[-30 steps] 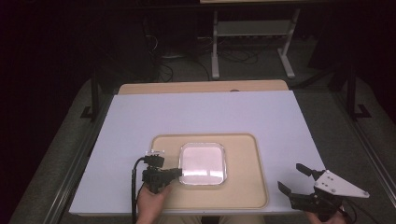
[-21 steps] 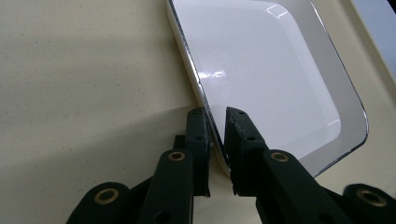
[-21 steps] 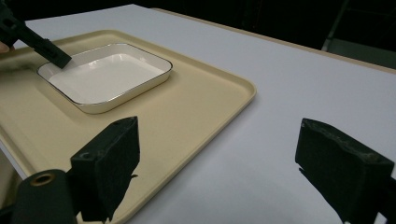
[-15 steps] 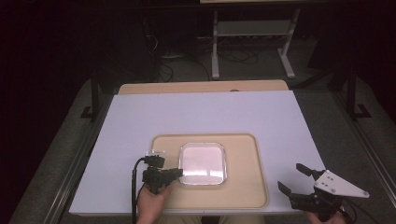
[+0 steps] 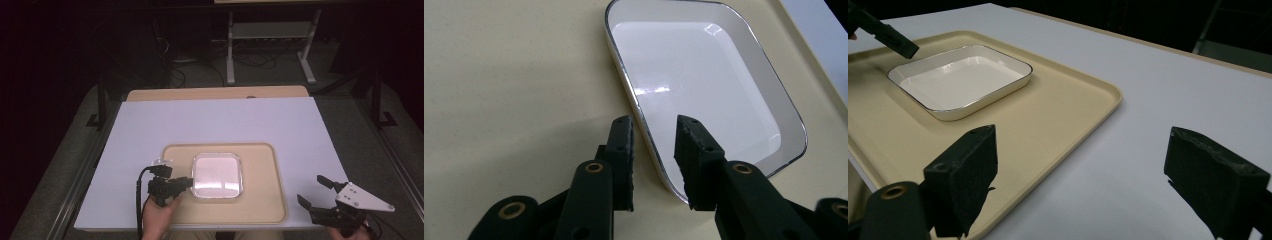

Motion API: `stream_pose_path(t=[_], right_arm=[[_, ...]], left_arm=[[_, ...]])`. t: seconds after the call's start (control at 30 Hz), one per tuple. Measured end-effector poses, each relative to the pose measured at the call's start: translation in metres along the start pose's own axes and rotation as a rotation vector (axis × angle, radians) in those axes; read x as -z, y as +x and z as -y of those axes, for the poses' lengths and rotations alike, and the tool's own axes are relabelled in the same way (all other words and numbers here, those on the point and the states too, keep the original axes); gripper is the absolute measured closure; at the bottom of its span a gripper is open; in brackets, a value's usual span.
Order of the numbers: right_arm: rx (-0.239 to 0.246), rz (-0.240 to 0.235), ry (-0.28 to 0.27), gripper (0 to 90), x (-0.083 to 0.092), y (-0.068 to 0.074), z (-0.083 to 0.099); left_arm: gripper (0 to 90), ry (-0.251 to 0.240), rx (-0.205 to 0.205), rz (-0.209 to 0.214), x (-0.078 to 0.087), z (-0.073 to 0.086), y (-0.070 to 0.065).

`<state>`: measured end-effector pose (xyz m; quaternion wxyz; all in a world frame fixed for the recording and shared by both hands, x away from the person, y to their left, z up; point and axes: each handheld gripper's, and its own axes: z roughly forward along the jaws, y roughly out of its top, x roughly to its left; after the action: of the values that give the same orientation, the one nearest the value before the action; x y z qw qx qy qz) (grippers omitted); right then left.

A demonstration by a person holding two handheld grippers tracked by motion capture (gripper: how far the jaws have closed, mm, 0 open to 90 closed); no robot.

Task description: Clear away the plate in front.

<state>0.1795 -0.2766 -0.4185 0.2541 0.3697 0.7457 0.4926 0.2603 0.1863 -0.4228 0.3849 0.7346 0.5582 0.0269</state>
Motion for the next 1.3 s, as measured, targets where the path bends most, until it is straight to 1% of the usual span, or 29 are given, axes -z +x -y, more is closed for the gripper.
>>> stream_pose_path(t=[0.03,0.07,0.1,0.13,0.17,0.3,0.33,0.4,0.43,0.47,0.5,0.57,0.6,0.63,0.67,0.7,0.73,0.77,0.8,0.9,0.93,0.97,1.03,1.1,1.13,1.23,1.27,1.3], right_arm=[[0.0,0.0,0.0,12.9,0.0,0.0,0.0],[0.002,0.0,0.001,12.9,0.0,0.0,0.0],[0.002,0.0,0.001,12.9,0.0,0.0,0.0],[0.003,0.001,0.003,12.8,0.0,0.0,0.0],[0.003,0.001,0.003,12.8,0.0,0.0,0.0],[0.001,0.005,0.004,12.8,0.0,0.0,0.0],[-0.003,0.007,0.005,12.8,0.0,-0.001,0.0],[-0.009,0.009,0.004,12.8,0.0,-0.001,0.001],[-0.009,0.009,0.004,12.8,0.0,-0.001,0.001],[-0.015,0.011,0.003,12.9,0.0,-0.002,0.001],[-0.015,0.011,0.003,12.9,0.0,-0.002,0.001],[-0.016,0.013,0.004,12.9,0.0,-0.002,0.001],[-0.019,0.014,0.005,12.8,0.0,-0.002,0.001],[-0.019,0.014,0.005,12.8,0.0,-0.002,0.001],[-0.02,0.016,0.008,12.8,0.0,-0.002,0.001],[-0.02,0.016,0.008,12.8,0.0,-0.002,0.001],[-0.02,0.018,0.01,12.9,0.0,-0.002,0.001],[-0.02,0.018,0.01,12.9,0.0,-0.002,0.001],[-0.021,0.018,0.011,12.9,-0.001,-0.003,0.001],[-0.025,0.022,0.013,12.8,-0.001,-0.003,0.001],[-0.026,0.025,0.014,12.8,-0.001,-0.003,0.001],[-0.026,0.025,0.014,12.8,-0.001,-0.003,0.001],[-0.027,0.027,0.017,12.9,-0.001,-0.003,0.002],[-0.029,0.028,0.019,12.8,-0.001,-0.003,0.002],[-0.03,0.029,0.02,12.9,-0.001,-0.003,0.002],[-0.032,0.031,0.019,12.8,-0.001,-0.004,0.002],[-0.035,0.032,0.019,12.8,-0.001,-0.005,0.002],[-0.035,0.032,0.019,12.8,-0.001,-0.005,0.002]], left_arm=[[67.5,0.0,0.0,0.0,0.0,0.0,0.0],[67.0,-0.009,-0.016,-0.001,0.003,-0.001,0.0],[66.8,-0.009,-0.016,-0.001,0.003,-0.001,0.0],[66.3,-0.02,-0.034,-0.003,0.005,-0.002,-0.001],[66.1,-0.02,-0.034,-0.003,0.005,-0.002,-0.001],[65.2,-0.043,-0.07,-0.004,0.011,-0.005,-0.002],[64.5,-0.052,-0.082,-0.001,0.013,-0.006,-0.002],[63.4,-0.057,-0.09,0.002,0.013,-0.006,-0.002],[63.4,-0.062,-0.096,0.012,0.014,-0.006,-0.002],[62.2,-0.072,-0.116,0.015,0.016,-0.007,-0.002],[61.1,-0.072,-0.116,0.015,0.016,-0.007,-0.002],[59.4,-0.077,-0.148,0.025,0.018,-0.008,-0.003],[57.9,-0.082,-0.174,0.019,0.019,-0.008,-0.003],[56.3,-0.082,-0.174,0.019,0.019,-0.008,-0.003],[54.3,-0.089,-0.194,0.036,0.021,-0.009,-0.003],[53.3,-0.089,-0.194,0.036,0.021,-0.009,-0.003],[52.3,-0.098,-0.225,0.038,0.023,-0.009,-0.003],[51.3,-0.098,-0.225,0.038,0.023,-0.009,-0.003],[51.3,-0.105,-0.24,0.048,0.023,-0.008,-0.003],[47.8,-0.113,-0.276,0.059,0.025,-0.008,-0.003],[46.2,-0.115,-0.3,0.071,0.027,-0.009,-0.003],[44.7,-0.115,-0.3,0.071,0.027,-0.009,-0.003],[43.2,-0.11,-0.323,0.084,0.028,-0.01,-0.002],[41.0,-0.118,-0.343,0.085,0.03,-0.01,-0.002],[38.9,-0.127,-0.355,0.084,0.031,-0.01,-0.002],[36.0,-0.148,-0.386,0.079,0.035,-0.009,-0.001],[34.3,-0.16,-0.405,0.078,0.038,-0.009,-0.001],[33.9,-0.16,-0.405,0.078,0.038,-0.009,-0.001]])
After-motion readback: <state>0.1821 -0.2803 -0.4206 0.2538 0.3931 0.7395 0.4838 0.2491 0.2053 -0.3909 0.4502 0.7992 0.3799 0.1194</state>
